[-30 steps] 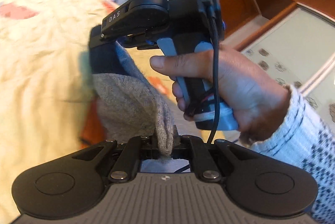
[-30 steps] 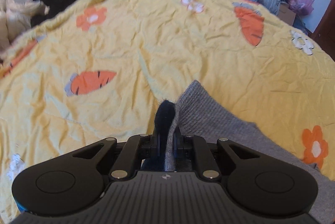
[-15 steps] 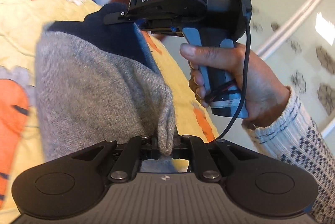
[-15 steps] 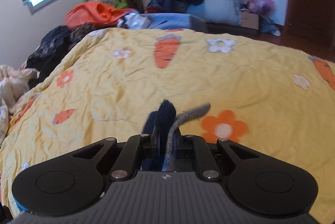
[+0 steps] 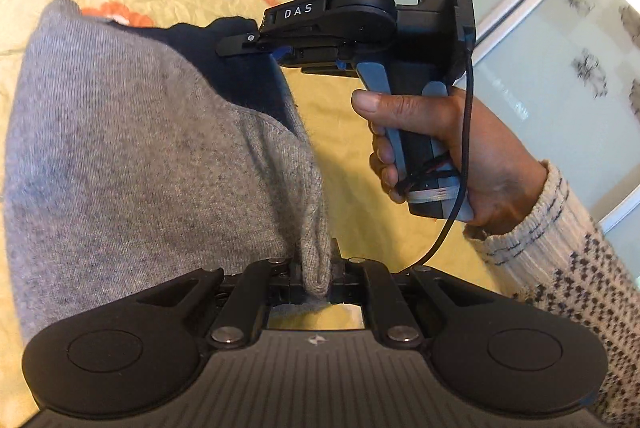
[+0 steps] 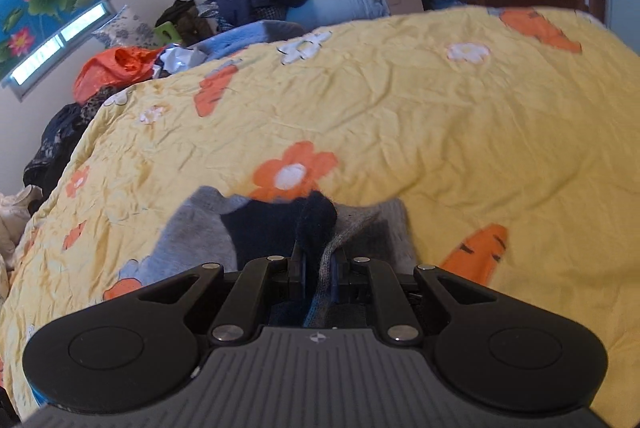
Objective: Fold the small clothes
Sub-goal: 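Lift the sweater edge with both grippers and fold it over the bundle, then open both grippers and release the folded sweater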
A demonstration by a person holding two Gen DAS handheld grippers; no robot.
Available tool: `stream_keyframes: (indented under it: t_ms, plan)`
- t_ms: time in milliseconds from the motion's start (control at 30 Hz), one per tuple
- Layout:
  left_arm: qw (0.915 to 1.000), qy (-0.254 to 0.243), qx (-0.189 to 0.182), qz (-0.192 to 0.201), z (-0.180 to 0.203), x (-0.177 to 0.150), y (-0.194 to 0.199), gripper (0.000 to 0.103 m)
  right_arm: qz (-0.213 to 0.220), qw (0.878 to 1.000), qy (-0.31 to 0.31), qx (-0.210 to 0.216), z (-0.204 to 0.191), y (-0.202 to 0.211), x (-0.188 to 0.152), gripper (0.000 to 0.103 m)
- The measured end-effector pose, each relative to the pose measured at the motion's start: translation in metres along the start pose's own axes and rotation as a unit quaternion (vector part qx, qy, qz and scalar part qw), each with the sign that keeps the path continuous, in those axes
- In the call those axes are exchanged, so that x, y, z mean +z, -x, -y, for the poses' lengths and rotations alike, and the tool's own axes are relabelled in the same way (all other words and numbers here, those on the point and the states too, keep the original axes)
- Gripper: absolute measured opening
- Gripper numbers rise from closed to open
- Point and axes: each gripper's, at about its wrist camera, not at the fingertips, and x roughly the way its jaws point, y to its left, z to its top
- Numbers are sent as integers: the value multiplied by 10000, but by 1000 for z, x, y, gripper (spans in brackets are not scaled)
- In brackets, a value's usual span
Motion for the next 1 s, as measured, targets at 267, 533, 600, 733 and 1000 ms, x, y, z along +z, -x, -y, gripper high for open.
stream_keyframes:
  t_ms: [267,533,600,733,1000]
  plan:
    - [9995,147,5,-272,14,-6,-20,71,234,9979,-451,-390,34,-5,-15,89]
    - [9970,578,13,521,-2,-15,43,86,548,9956,-171,745,6,73,-54,48]
    - [9958,760,274,432,-19,-20,40,86,397,9940,-59,1013,-7,80,-74,42]
    - [9961,560,593,342,-29,-22,39,86,-61,9983,264,518,-17,65,-107,32]
    - [9915,911,509,772,-45,22,79,103,426,9948,-459,800,25,89,-83,95]
